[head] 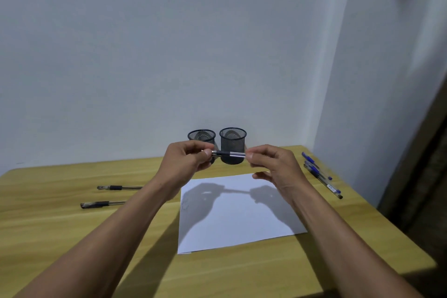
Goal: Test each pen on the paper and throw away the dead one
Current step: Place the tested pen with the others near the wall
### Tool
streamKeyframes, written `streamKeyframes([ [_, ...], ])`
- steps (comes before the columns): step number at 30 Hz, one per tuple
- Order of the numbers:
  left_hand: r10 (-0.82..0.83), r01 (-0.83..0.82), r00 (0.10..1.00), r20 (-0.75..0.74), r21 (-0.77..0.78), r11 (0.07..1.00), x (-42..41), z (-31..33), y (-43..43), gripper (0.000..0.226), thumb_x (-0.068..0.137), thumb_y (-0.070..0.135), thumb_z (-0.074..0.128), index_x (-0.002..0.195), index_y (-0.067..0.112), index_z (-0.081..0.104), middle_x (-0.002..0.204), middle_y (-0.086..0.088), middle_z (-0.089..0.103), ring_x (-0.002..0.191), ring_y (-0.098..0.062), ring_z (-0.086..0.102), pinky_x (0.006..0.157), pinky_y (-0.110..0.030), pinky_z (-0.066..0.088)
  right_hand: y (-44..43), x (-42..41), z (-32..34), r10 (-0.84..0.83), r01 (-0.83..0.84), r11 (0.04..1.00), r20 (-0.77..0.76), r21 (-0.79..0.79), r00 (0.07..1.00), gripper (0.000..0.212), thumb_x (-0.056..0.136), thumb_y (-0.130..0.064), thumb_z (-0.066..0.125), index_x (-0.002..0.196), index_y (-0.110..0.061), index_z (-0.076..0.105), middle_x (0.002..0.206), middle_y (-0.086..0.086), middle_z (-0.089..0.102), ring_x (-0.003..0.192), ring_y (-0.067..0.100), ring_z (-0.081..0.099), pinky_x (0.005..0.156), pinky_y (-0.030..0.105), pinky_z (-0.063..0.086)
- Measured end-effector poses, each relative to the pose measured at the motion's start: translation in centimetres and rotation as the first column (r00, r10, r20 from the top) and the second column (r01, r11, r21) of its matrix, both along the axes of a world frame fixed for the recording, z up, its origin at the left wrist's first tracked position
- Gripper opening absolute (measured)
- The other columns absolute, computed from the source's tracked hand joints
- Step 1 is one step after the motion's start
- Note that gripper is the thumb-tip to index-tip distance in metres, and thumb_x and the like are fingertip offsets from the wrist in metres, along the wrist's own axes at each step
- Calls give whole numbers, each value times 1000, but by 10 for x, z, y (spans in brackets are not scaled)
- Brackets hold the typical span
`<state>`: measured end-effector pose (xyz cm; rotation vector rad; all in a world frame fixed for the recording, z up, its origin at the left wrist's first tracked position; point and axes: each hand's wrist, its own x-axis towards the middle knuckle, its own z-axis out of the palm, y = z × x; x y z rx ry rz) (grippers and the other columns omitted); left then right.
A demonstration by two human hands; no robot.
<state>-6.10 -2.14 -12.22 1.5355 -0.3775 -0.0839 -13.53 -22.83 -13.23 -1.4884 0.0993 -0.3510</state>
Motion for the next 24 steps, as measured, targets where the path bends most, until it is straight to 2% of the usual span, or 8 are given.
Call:
streamKeyframes([
  [3,-51,51,999,4,15,999,4,-2,-18,13,91,-1,64,93,6,75,79,-8,65,76,-18,65,85,-33,59,-18,-10,0,-80,78,958,3,-276,997,11,85,-6,79,83,-17,79,69,-9,72,68,5,64,62,28,54],
  [5,-92,92,996,3,14,996,6,-2,-38,13,91,-1,65,94,7,74,82,-9,66,75,-16,66,82,-31,59,-31,-18,-3,-166,156,878,17,-452,986,10,85,-12,79,82,-21,79,73,-9,73,66,1,63,66,22,51],
  [7,-135,135,991,1,10,991,7,-3,-62,13,90,-1,66,98,6,72,85,-8,68,74,-13,68,79,-29,59,-47,-26,-10,-259,230,772,36,-592,965,6,86,-19,77,83,-25,78,83,-8,75,79,4,66,74,24,51],
  [10,-214,215,977,-13,67,974,10,-9,-102,20,88,2,69,107,8,69,95,-9,69,85,-18,67,79,-31,59,-71,-40,-24,-395,331,676,56,-658,917,7,87,-21,74,85,-26,77,85,-9,74,84,8,65,79,31,52],
  [13,-246,218,968,59,302,928,22,-23,-142,35,86,11,74,120,7,65,107,-7,70,93,-19,68,86,-38,57,-92,-52,-39,-522,398,590,44,-703,852,10,89,-20,69,88,-21,79,89,-9,74,86,9,63,73,31,49],
  [16,-335,101,914,231,668,737,35,-39,-175,46,85,25,75,128,11,63,119,-3,69,102,-18,67,92,-29,50,-111,-56,-59,-628,414,502,9,-759,778,16,92,-21,62,92,-21,79,96,-6,75,94,11,63,72,30,49],
  [18,-437,40,857,273,810,584,41,-48,-197,48,89,28,70,133,11,61,129,-6,66,112,-20,64,95,-26,47,-122,-53,-71,-677,399,455,-19,-796,735,18,93,-22,59,91,-21,78,95,-4,74,95,17,66,72,32,53],
  [24,-516,-34,828,220,938,346,59,-64,-245,56,84,44,68,133,18,60,130,-7,64,118,-26,59,97,-33,49,-137,-30,-91,-712,322,311,5,-894,702,22,99,-24,55,99,-18,76,103,2,72,100,22,64,71,30,50],
])
